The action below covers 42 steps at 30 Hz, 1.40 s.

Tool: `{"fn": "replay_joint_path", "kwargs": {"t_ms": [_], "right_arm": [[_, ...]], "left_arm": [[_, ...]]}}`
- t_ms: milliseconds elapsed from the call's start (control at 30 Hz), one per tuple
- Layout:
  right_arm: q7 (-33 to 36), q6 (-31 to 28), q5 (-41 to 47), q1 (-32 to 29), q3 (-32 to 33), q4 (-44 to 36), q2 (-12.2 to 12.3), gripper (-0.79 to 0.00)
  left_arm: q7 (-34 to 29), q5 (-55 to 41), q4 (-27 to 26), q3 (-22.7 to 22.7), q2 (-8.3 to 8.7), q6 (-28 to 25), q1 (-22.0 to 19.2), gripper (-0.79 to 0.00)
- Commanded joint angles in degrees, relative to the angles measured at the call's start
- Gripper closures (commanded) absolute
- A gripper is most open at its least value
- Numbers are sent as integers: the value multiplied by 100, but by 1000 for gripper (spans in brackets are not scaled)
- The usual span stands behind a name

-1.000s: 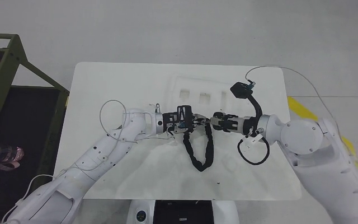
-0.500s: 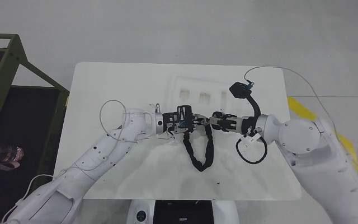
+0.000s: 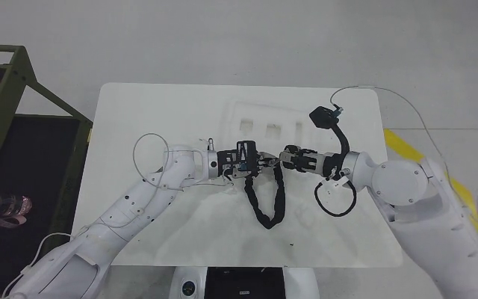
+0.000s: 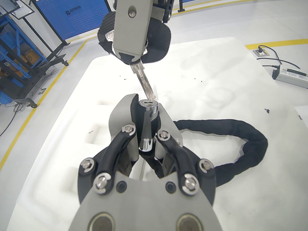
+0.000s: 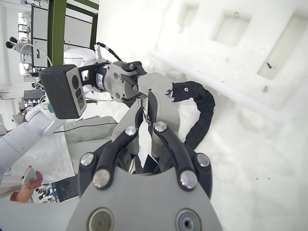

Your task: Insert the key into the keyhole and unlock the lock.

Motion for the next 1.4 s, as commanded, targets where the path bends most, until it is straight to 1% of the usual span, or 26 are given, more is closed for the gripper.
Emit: {"fn": "replay_joint_path", "kwargs": {"t_ms": [0, 600, 933, 1167, 1233, 1367], "right_arm": [[-24, 2, -10, 2, -13, 20, -4, 0], [-170, 8, -106, -64, -78, 40, -31, 0], [-344, 10, -112, -176, 24, -54, -34, 0], [-346, -10, -19, -244, 120, -172, -33, 0], [-391, -4, 50, -321, 193, -250, -30, 0], [-812, -40, 52, -559, 364, -449, -29, 0]], "left_arm": [[0, 0, 0, 0, 0, 0, 0, 0], [0, 0, 0, 0, 0, 0, 0, 0], [0, 0, 0, 0, 0, 0, 0, 0], [0, 0, 0, 0, 0, 0, 0, 0], [-79, -118, -8, -43, -2, 116, 103, 0], [-348, -464, -62, -201, 1, 208, 258, 0]]}}
